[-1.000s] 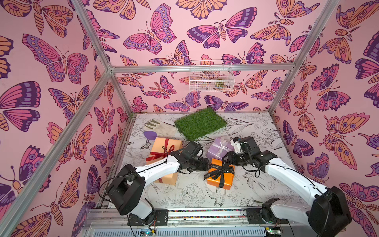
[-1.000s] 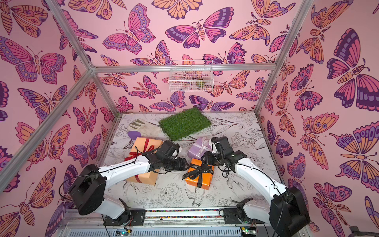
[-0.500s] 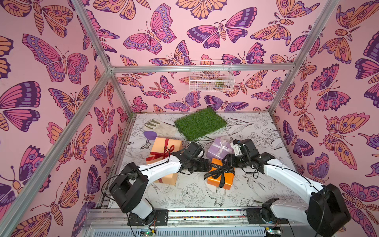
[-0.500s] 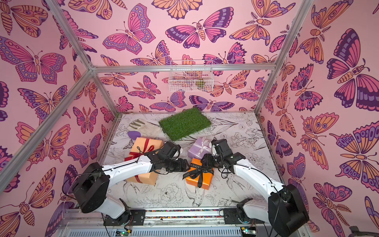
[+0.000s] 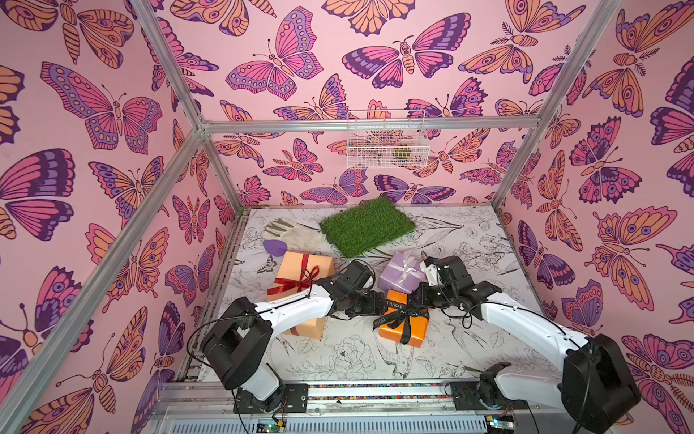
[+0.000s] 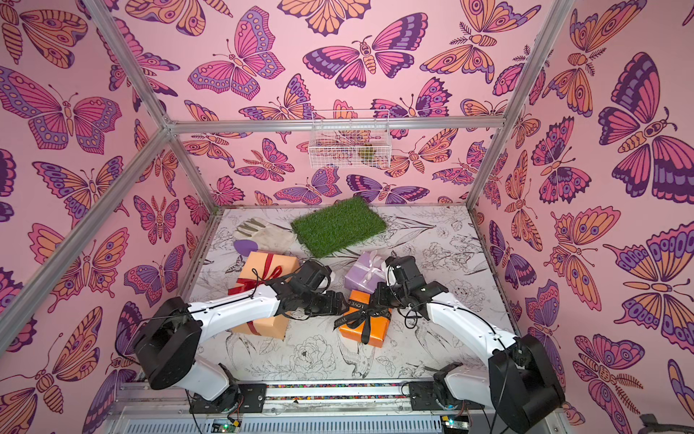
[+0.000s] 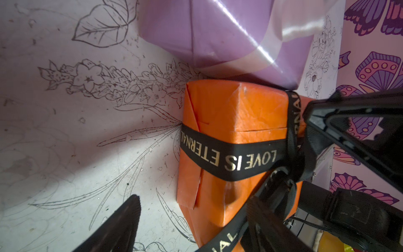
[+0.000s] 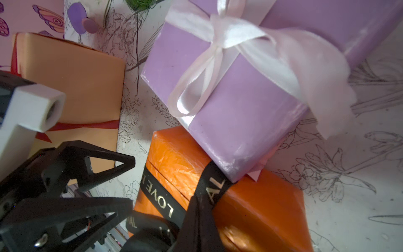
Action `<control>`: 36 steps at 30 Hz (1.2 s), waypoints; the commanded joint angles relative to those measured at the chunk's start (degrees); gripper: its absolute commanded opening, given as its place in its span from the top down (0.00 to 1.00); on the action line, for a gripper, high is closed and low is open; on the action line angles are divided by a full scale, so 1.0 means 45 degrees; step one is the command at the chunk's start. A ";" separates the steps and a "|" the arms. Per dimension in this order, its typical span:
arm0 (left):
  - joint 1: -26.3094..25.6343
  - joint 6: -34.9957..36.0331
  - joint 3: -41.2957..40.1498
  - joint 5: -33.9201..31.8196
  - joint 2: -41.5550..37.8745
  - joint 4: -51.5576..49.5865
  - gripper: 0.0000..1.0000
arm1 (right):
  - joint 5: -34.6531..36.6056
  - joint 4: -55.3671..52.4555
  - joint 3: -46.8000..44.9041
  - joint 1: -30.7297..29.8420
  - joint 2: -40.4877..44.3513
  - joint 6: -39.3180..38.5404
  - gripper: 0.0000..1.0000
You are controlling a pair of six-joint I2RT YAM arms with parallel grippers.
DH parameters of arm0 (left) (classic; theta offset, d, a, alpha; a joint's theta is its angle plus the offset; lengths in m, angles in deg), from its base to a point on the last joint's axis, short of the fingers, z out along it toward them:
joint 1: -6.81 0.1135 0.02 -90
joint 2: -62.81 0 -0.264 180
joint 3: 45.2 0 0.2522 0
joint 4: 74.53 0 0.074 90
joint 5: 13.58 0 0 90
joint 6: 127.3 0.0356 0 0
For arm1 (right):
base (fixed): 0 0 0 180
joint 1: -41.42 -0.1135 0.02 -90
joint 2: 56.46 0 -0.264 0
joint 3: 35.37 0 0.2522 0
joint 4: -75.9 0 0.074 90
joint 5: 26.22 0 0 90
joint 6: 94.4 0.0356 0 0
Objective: Untie the ribbon bows on the gift boxes
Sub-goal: Untie the ribbon from the gift box.
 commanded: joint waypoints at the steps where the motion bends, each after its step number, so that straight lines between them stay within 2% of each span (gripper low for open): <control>1: -0.0060 -0.0260 -0.0404 0.0356 -0.0517 -0.0001 0.19 | 0.0032 -0.0016 -0.0023 0.0044 -0.0009 -0.0001 1.00; 9: -0.0058 -0.0329 -0.1680 0.1472 -0.2014 0.0300 0.19 | -0.0130 0.0198 -0.0122 0.0044 -0.0003 0.0153 1.00; 17: -0.0060 -0.0954 -0.2606 0.2530 -0.1785 0.1794 0.35 | -0.0080 0.0102 -0.0146 0.0038 0.0097 0.0174 1.00; 24: -0.0080 -0.1072 -0.2446 0.2709 -0.1290 0.2499 0.42 | -0.0064 0.0081 -0.0275 0.0031 0.0289 0.0174 1.00; 28: -0.0080 -0.1204 -0.2422 0.2819 -0.1027 0.2905 0.56 | -0.0049 0.0093 -0.0379 0.0033 0.0307 0.0174 1.00; 30: -0.0099 -0.1253 -0.2428 0.2966 -0.0905 0.2994 0.57 | -0.0045 0.0118 -0.0428 0.0041 0.0375 0.0200 1.00; 34: -0.0099 -0.1317 -0.2477 0.3183 -0.0881 0.3054 0.86 | 0.0055 0.0091 -0.0478 0.0043 0.0495 0.0195 1.00; 36: -0.0099 -0.1326 -0.2530 0.3103 -0.0993 0.3041 0.96 | 0.0099 0.0024 -0.0463 0.0039 0.0565 0.0194 1.00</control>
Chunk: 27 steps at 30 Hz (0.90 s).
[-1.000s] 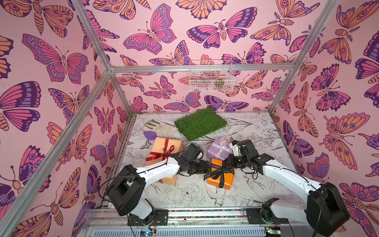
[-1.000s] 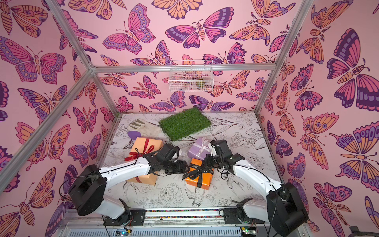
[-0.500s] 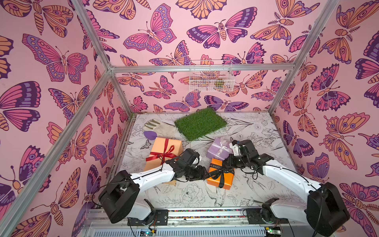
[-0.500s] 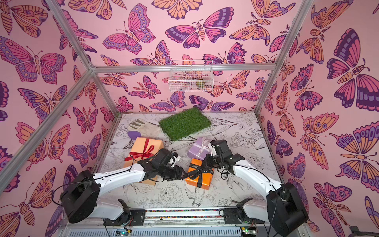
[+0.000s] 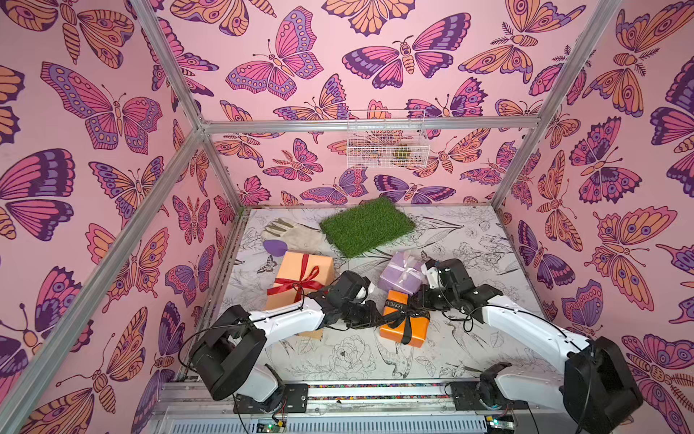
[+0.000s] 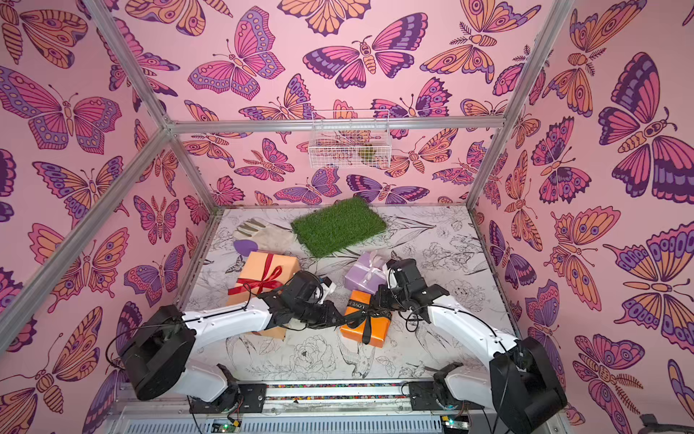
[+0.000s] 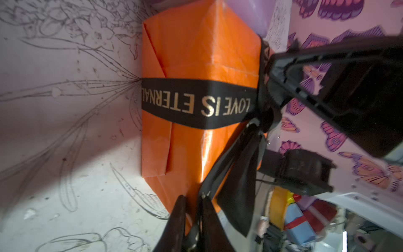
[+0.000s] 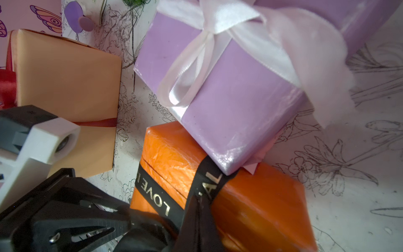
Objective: Untie the ribbon bows on the gift boxes
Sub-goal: Untie the ribbon from the gift box.
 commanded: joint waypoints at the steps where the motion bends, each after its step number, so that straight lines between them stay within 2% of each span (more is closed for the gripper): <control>1: -0.0034 -0.0042 -0.0135 -0.0005 -0.0126 -0.0019 0.98 | 0.0210 -0.0141 -0.0008 0.0049 0.0271 0.0053 1.00; 8: 0.0212 0.0277 -0.0179 -0.1056 -0.0725 -0.0900 1.00 | 0.0942 -0.0815 0.0160 0.0044 0.0630 0.0014 1.00; 14: 0.0684 0.0321 -0.0147 -0.2076 -0.1253 -0.1567 1.00 | 0.3155 -0.2199 0.0466 0.0259 0.1312 0.0163 1.00; 19: 0.1315 0.0344 -0.0395 -0.3052 -0.2067 -0.1954 1.00 | 0.4107 -0.2629 0.0311 0.1275 0.2181 0.0173 1.00; 27: 0.2542 0.0621 -0.0469 -0.3548 -0.3235 -0.2344 1.00 | 0.4249 -0.3838 0.0613 0.3839 0.2997 -0.0758 1.00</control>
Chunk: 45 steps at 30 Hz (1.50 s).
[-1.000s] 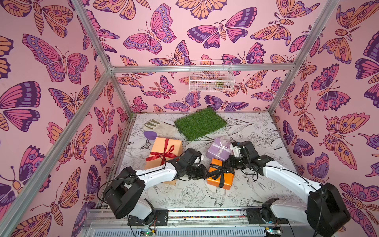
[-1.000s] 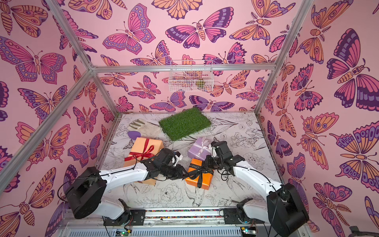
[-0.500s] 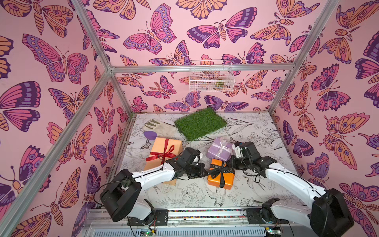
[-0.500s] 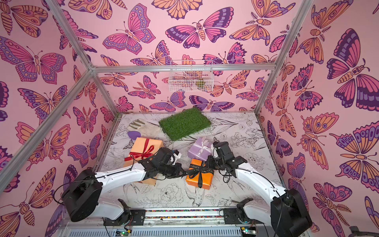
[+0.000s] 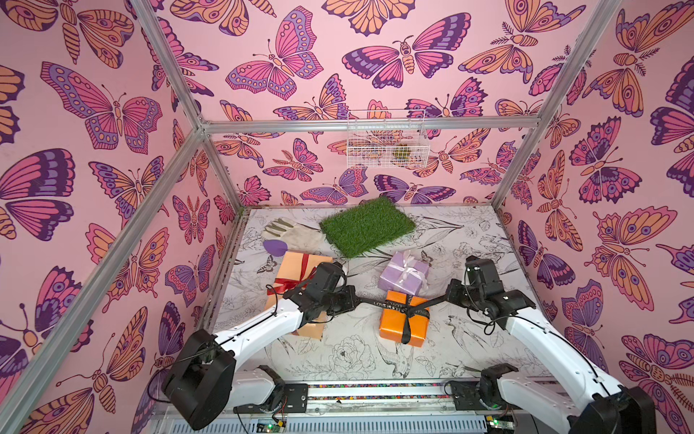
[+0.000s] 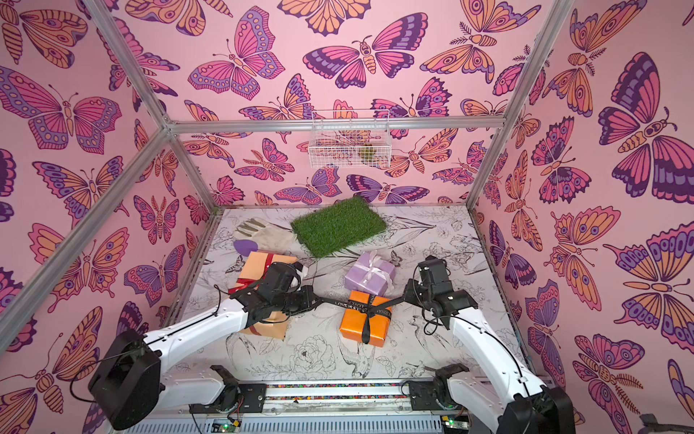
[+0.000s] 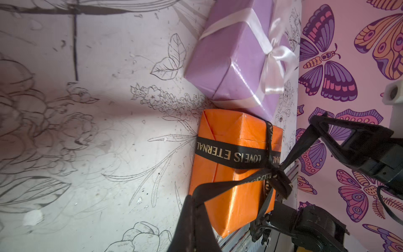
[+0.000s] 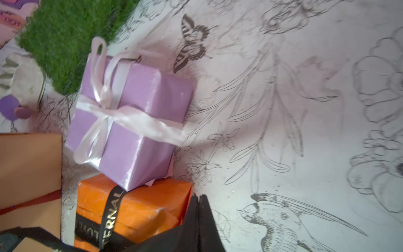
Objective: Untie the ribbon bows on the gift boxes
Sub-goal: Untie the ribbon from the gift box, then adjust the gift box at the center of the board.
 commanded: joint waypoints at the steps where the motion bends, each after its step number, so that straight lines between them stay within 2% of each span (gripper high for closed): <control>1: 0.0398 0.0415 -0.0137 -0.0600 -0.0558 -0.0520 1.00 | 0.0392 -0.1057 0.0559 0.0985 0.0293 -0.0638 1.00; 7: 0.0778 0.0869 0.0280 -0.0904 -0.0608 -0.1064 1.00 | 0.0351 -0.1754 0.0849 0.2361 0.0633 -0.1175 1.00; 16: 0.0996 0.1050 0.0653 -0.1389 -0.0645 -0.1636 1.00 | 0.0482 -0.1965 0.0967 0.2607 0.0498 -0.1199 1.00; 17: 0.0997 0.1138 0.0727 -0.1247 -0.0640 -0.1636 0.94 | 0.0253 -0.1963 0.1015 0.2599 0.0454 -0.1256 0.91; 18: 0.0996 0.1218 0.0833 -0.0990 -0.0579 -0.1627 0.66 | 0.0027 -0.2001 0.1078 0.2603 0.0424 -0.1258 0.65; 19: 0.0989 0.1226 0.0912 -0.0759 -0.0534 -0.1658 0.43 | -0.0227 -0.2002 0.1122 0.2597 0.0404 -0.1353 0.43; 20: 0.0979 0.1188 0.1029 -0.0481 -0.0510 -0.1711 0.28 | -0.0553 -0.2068 0.1198 0.2588 0.0404 -0.1546 0.09; 21: 0.0969 0.1130 0.1098 -0.0213 -0.0499 -0.1714 0.17 | -0.0872 -0.2115 0.1223 0.2587 0.0432 -0.1580 0.00; 22: 0.0906 0.1103 0.1146 -0.0041 -0.0533 -0.1724 0.09 | -0.1092 -0.2178 0.1250 0.2586 0.0476 -0.1609 0.00; 24: 0.0669 0.1018 0.1197 0.0216 -0.0623 -0.1734 0.03 | -0.1802 -0.2420 0.1231 0.2572 0.0606 -0.1665 0.00; 28: -0.0228 0.0797 0.1216 0.0489 -0.0520 -0.1713 0.06 | -0.3220 -0.2931 0.0942 0.2231 0.1023 -0.1562 0.02; 32: -0.1160 0.0583 0.1390 0.0697 0.0538 -0.1480 0.07 | -0.4287 -0.2990 0.0171 0.1092 0.1529 -0.0855 0.08; 35: -0.1534 0.0306 0.1491 0.0863 0.1289 -0.0735 0.08 | -0.5010 -0.2213 -0.0595 -0.0320 0.1784 0.0137 0.11; 39: -0.1815 -0.0178 0.1612 0.1180 0.2289 0.1073 0.08 | -0.5133 -0.0604 -0.1590 -0.2185 0.1887 0.1483 0.13; 45: -0.1952 -0.0381 0.2633 0.1650 0.3999 0.2483 0.08 | -0.5615 0.1921 -0.2588 -0.3497 0.1310 0.2971 0.16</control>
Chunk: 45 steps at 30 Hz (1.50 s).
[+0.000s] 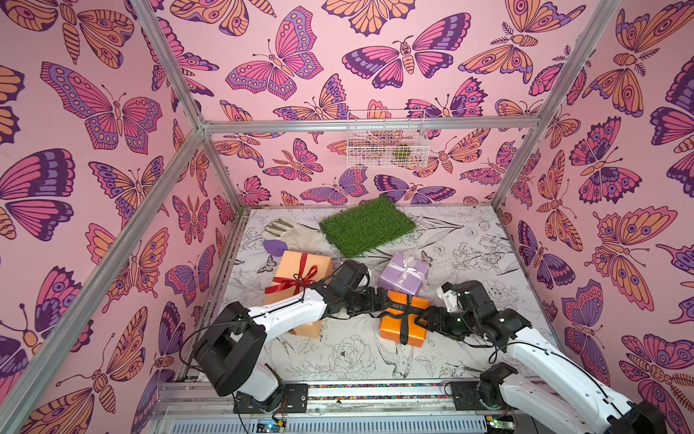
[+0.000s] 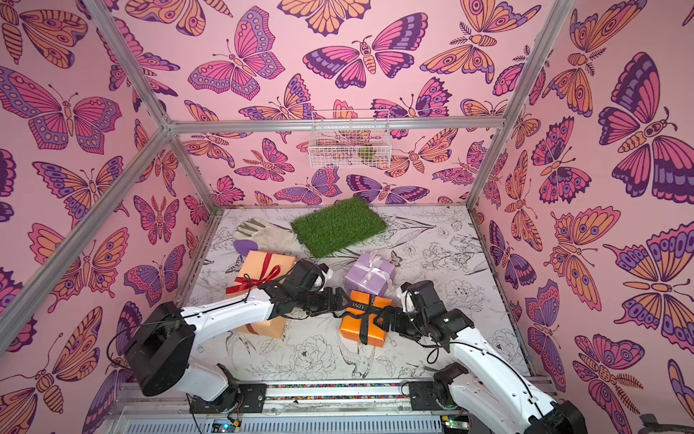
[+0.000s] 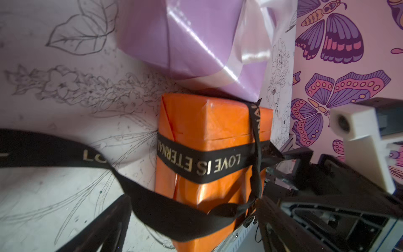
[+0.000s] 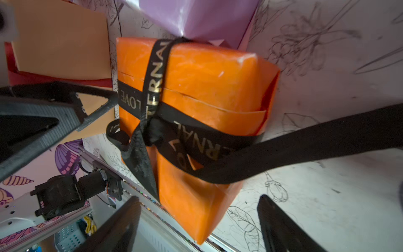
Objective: Untie the ribbon bows on the gift boxes
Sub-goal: Adjust the gift box at the center of the board, then untie the ribbon from the gift box.
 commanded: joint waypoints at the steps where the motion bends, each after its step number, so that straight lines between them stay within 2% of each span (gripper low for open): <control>1: -0.0095 -0.0082 0.0653 0.0366 0.0676 0.1367 0.08 | -0.0476 0.1990 -0.0263 -0.0482 -0.0308 0.1182 0.17; 5: -0.0105 0.0094 0.1231 0.0309 0.1702 0.2037 0.09 | -0.0488 0.4085 -0.0646 -0.1227 -0.0831 0.2039 0.19; 8: -0.0107 0.0029 0.1976 0.0806 0.2621 0.2524 0.09 | -0.0454 0.5723 -0.0799 -0.1690 -0.1563 0.2632 0.20; 11: -0.0059 0.0303 0.2754 0.0949 0.3305 0.2598 0.10 | -0.0449 0.6193 -0.0443 -0.1967 -0.2379 0.2638 0.20; 14: 0.0225 0.0621 0.3371 0.1070 0.3707 0.2579 0.10 | -0.0230 0.5062 0.0119 -0.2080 -0.2727 0.2166 0.17; 18: 0.1079 0.1127 0.3569 0.1179 0.3661 0.2046 0.09 | 0.0746 0.2343 0.0627 -0.2058 -0.2040 0.1410 0.13; 21: 0.1819 0.1938 0.3265 0.0963 0.2960 0.0890 0.09 | 0.1774 0.0302 0.1102 -0.2049 -0.1122 0.1071 0.13; 24: 0.2117 0.3276 0.3012 -0.0003 0.1821 -0.0906 0.10 | 0.2847 -0.1082 0.1556 -0.1794 -0.0392 0.0658 0.13; 27: 0.2108 0.4102 0.2798 -0.0896 0.0830 -0.2466 0.11 | 0.2970 -0.1447 0.1885 -0.1150 -0.0332 0.0346 0.13; 29: 0.2059 0.4138 0.2438 -0.0934 0.0187 -0.2916 0.16 | 0.2964 -0.1304 0.2078 -0.0781 -0.0642 0.0180 0.14; 33: 0.1345 0.3944 0.1650 -0.1537 -0.0971 -0.3336 0.26 | 0.3614 -0.1010 0.2763 -0.0346 -0.1573 -0.0050 0.18; 35: 0.0703 0.3761 0.1350 -0.2139 -0.1397 -0.3559 0.29 | 0.3799 -0.0516 0.3082 -0.0149 -0.2107 -0.0008 0.29; 37: 0.0184 0.3484 0.1125 -0.2486 -0.1638 -0.3629 0.31 | 0.3849 -0.0008 0.3281 0.0008 -0.2603 0.0112 0.34; 38: -0.0072 0.3346 0.1043 -0.2683 -0.1696 -0.3666 0.33 | 0.3859 0.0281 0.3368 0.0057 -0.2837 0.0116 0.38; 42: -0.1036 0.3341 0.1211 -0.3815 -0.1617 -0.3952 0.37 | 0.3596 0.0919 0.3945 0.0059 -0.3750 -0.0168 0.42; 45: -0.1696 0.3770 0.1903 -0.4676 -0.1043 -0.4447 0.37 | 0.2749 0.1219 0.4324 0.0059 -0.4436 0.0061 0.50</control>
